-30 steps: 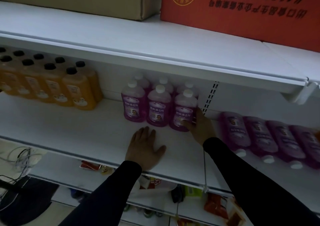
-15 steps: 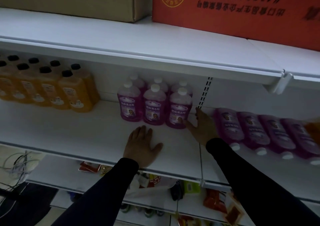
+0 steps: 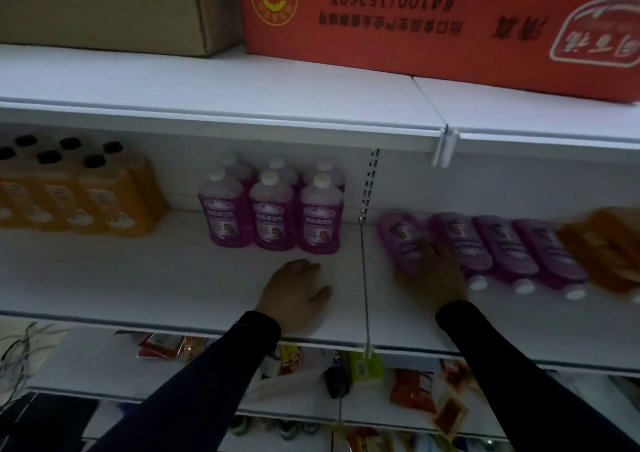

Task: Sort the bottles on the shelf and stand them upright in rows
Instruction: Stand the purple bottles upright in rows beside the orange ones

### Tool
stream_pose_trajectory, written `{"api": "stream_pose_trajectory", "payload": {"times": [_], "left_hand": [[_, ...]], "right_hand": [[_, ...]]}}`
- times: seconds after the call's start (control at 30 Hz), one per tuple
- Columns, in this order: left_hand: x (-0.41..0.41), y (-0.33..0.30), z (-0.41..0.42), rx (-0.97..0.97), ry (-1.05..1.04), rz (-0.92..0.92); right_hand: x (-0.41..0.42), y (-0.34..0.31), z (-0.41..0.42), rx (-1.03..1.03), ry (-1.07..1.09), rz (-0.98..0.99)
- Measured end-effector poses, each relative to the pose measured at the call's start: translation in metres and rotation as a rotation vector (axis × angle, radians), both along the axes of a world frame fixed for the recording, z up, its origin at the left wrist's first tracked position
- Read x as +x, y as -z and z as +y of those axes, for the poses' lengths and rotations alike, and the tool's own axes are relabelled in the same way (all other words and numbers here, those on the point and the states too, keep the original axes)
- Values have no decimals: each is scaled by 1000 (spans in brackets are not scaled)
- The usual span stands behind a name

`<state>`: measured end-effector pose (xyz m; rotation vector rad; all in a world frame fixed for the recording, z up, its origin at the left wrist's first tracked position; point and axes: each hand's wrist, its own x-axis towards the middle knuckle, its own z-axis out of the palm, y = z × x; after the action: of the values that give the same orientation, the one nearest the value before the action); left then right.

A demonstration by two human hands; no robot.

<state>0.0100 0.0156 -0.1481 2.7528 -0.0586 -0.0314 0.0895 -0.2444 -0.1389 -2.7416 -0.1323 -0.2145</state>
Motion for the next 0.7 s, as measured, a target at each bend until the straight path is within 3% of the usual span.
{"api": "stream_pose_trajectory", "payload": {"times": [0.13,0.23,0.33,0.57,0.7], "left_hand": [[9,-11,-29,-47,83,-4],[16,-22,-46,-76,131,-69],[23,-30,-58,-85,163,-113],[38,-43,-73,-42,193,-136],[40,-41,-74,-152,148,-121]], "right_hand": [[-18,2,-24,204,-207,164],[-24,9,-31,335,-102,268],[-25,8,-29,422,-48,238],[-19,-25,-37,424,-280,157],[-8,-53,-44,440,-435,106]]}}
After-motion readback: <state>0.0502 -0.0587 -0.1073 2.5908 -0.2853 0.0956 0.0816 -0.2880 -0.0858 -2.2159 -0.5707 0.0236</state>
